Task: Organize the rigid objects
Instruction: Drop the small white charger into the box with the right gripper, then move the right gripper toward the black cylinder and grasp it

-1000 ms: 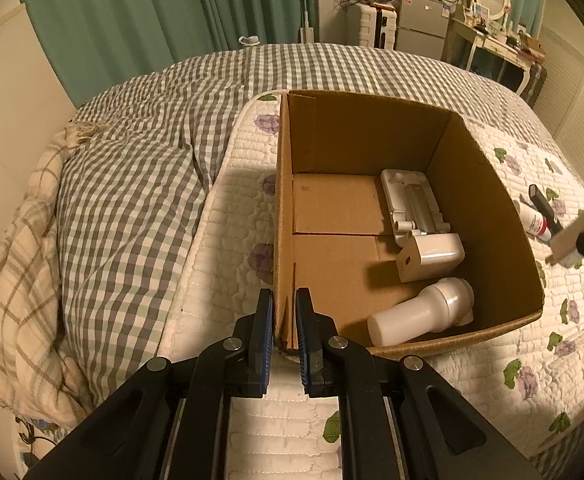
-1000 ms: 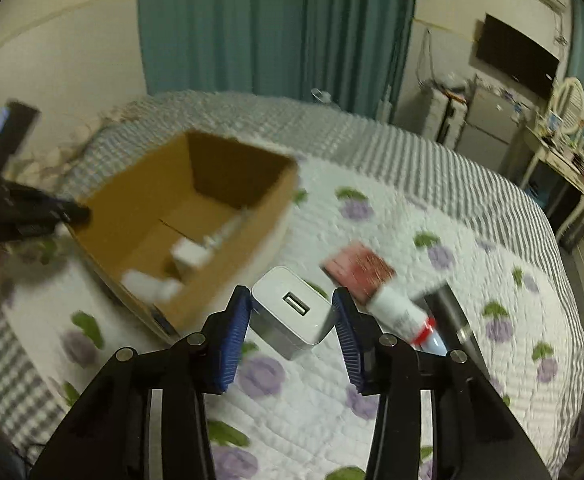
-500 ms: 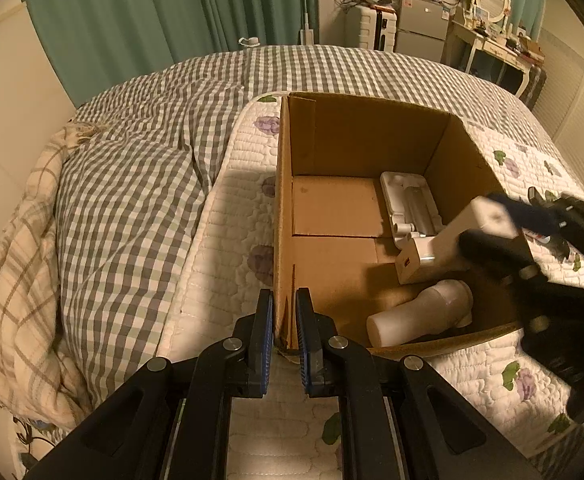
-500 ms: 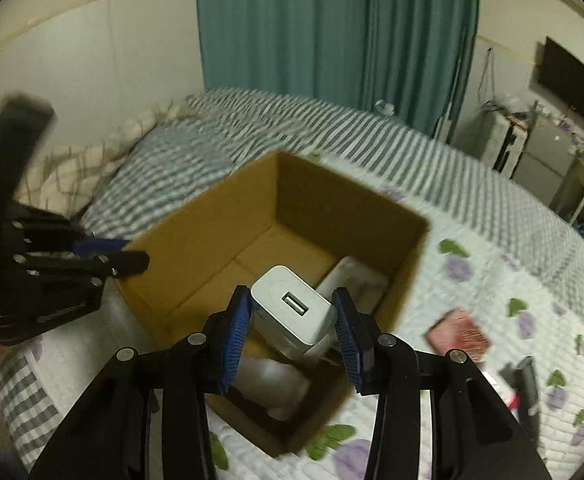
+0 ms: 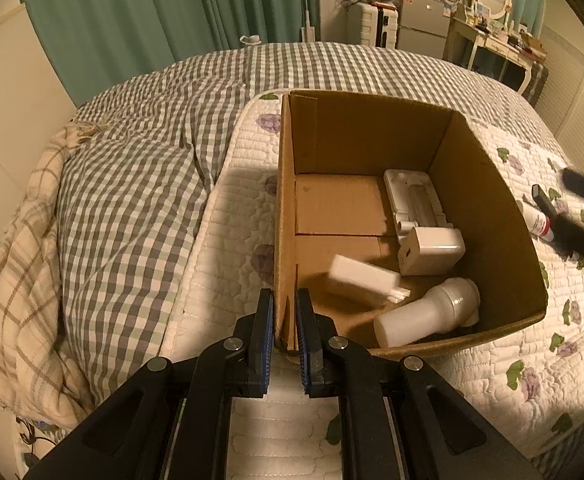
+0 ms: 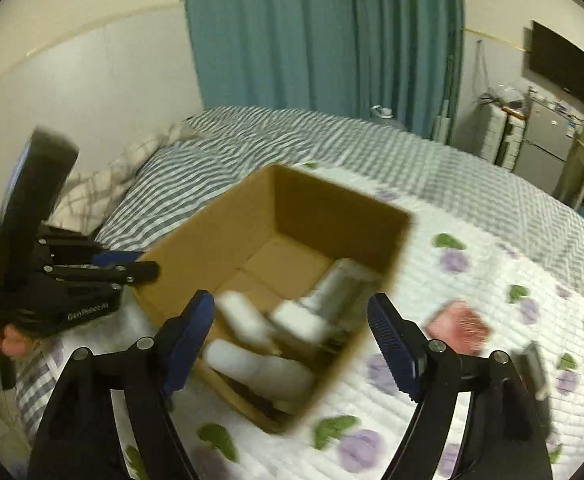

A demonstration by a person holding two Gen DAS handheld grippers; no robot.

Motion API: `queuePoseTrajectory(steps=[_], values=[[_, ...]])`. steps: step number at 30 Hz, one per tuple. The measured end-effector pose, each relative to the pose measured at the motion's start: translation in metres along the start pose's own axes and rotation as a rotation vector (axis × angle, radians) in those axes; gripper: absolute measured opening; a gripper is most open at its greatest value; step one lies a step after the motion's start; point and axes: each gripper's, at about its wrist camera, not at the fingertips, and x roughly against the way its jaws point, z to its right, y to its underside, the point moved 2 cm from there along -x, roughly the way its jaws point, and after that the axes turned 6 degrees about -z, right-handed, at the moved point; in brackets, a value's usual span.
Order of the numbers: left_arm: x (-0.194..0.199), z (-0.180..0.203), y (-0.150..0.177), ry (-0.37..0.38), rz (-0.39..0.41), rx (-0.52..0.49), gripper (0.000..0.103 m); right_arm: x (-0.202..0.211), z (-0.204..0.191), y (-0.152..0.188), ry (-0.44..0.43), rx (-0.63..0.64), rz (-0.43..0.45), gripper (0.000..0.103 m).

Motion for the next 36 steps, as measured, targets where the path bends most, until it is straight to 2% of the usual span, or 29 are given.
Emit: queuePoseTrajectory(steps=[5,9,14,18,19,22,24,27,32,36], values=[[0.0,0.0,0.0,0.001,0.0,0.002,0.011,0.037,0.075,0.016,0.129,-0.092,0.0,0.079],[0.001,0.0,0.0,0.004,-0.003,0.008,0.011,0.052,0.14,0.048,0.251,-0.154,-0.07,0.079],[0.001,0.0,0.0,0.005,-0.003,0.009,0.011,0.043,0.205,0.089,0.332,-0.208,-0.189,0.079],[0.0,0.0,0.0,0.007,-0.005,0.015,0.011,0.022,0.236,0.113,0.343,-0.217,-0.284,0.075],[0.0,0.001,0.0,0.007,-0.006,0.015,0.011,0.016,0.24,0.117,0.342,-0.217,-0.3,0.071],[0.0,0.001,0.001,0.006,-0.009,0.016,0.011,-0.002,0.249,0.12,0.316,-0.207,-0.333,0.07],[0.0,0.0,0.001,0.007,-0.01,0.018,0.011,-0.013,0.247,0.117,0.325,-0.185,-0.344,0.069],[-0.001,0.0,0.002,0.008,-0.012,0.022,0.011,-0.029,0.251,0.115,0.325,-0.186,-0.361,0.059],[-0.002,0.0,0.001,0.006,-0.016,0.022,0.011,-0.037,0.26,0.111,0.318,-0.211,-0.347,0.059],[-0.003,-0.001,0.001,0.008,-0.016,0.024,0.011,-0.045,0.271,0.107,0.275,-0.272,-0.331,0.058]])
